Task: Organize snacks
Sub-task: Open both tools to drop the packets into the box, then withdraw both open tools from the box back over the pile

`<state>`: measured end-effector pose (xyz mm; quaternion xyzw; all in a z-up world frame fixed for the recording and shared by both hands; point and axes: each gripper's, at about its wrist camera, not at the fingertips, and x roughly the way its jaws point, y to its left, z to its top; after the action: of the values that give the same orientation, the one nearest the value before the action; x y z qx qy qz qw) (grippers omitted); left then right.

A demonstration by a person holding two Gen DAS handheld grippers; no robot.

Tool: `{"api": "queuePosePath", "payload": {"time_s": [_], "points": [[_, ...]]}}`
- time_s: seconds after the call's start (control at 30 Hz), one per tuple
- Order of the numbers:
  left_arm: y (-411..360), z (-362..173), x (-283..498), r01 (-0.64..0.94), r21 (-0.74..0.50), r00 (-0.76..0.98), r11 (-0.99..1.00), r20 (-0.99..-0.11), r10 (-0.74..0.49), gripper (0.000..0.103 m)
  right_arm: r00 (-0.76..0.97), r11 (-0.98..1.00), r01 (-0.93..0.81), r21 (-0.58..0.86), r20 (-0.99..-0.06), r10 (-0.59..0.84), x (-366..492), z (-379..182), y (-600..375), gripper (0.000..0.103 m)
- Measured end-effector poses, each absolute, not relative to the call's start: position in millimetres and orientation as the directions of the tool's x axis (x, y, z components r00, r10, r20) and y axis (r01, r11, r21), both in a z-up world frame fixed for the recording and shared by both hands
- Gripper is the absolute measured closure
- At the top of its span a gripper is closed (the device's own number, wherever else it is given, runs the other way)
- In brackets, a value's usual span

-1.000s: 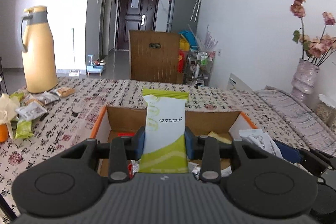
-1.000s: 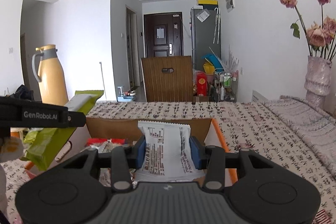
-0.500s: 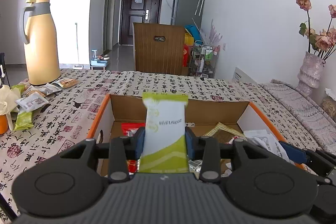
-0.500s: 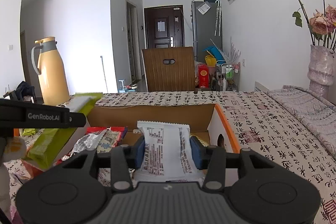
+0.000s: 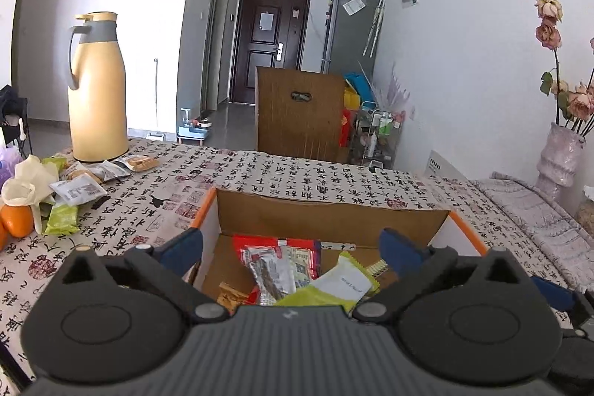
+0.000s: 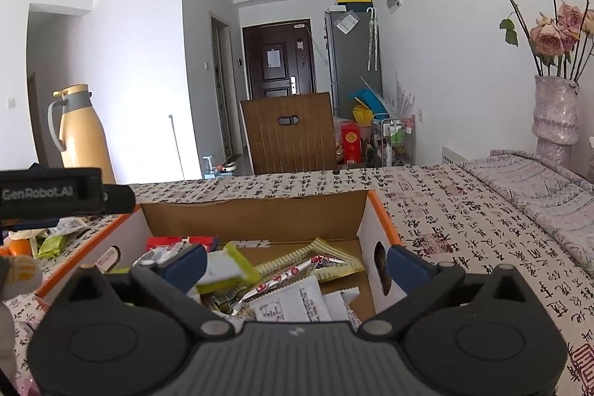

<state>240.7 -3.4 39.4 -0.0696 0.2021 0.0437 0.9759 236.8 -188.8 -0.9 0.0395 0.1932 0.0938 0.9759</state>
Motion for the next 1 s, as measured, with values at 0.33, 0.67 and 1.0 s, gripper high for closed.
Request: {"api": "queuePosePath", "payload": {"time_s": [0.33, 0.67, 1.0], "points": [[-4.5, 37.7, 240.6, -0.11, -0.116, 0.911, 0.987, -0.409, 0.054, 0.0, 0.91, 0.98, -0.162, 0.115, -0.367, 0.194, 235.3, -1.9, -188.7, 0.0], [-7.9, 43.7, 235.0, -0.103, -0.109, 0.915, 0.989, -0.401, 0.051, 0.0, 0.914, 0.981, -0.16, 0.106, -0.36, 0.188, 231.9, 2.5, -188.7, 0.0], [-5.2, 58.4, 213.2, -0.082, -0.098, 0.915, 0.992, -0.402, 0.036, 0.0, 0.913, 0.98, -0.177, 0.091, -0.356, 0.198, 212.7, 18.1, -187.2, 0.0]]}}
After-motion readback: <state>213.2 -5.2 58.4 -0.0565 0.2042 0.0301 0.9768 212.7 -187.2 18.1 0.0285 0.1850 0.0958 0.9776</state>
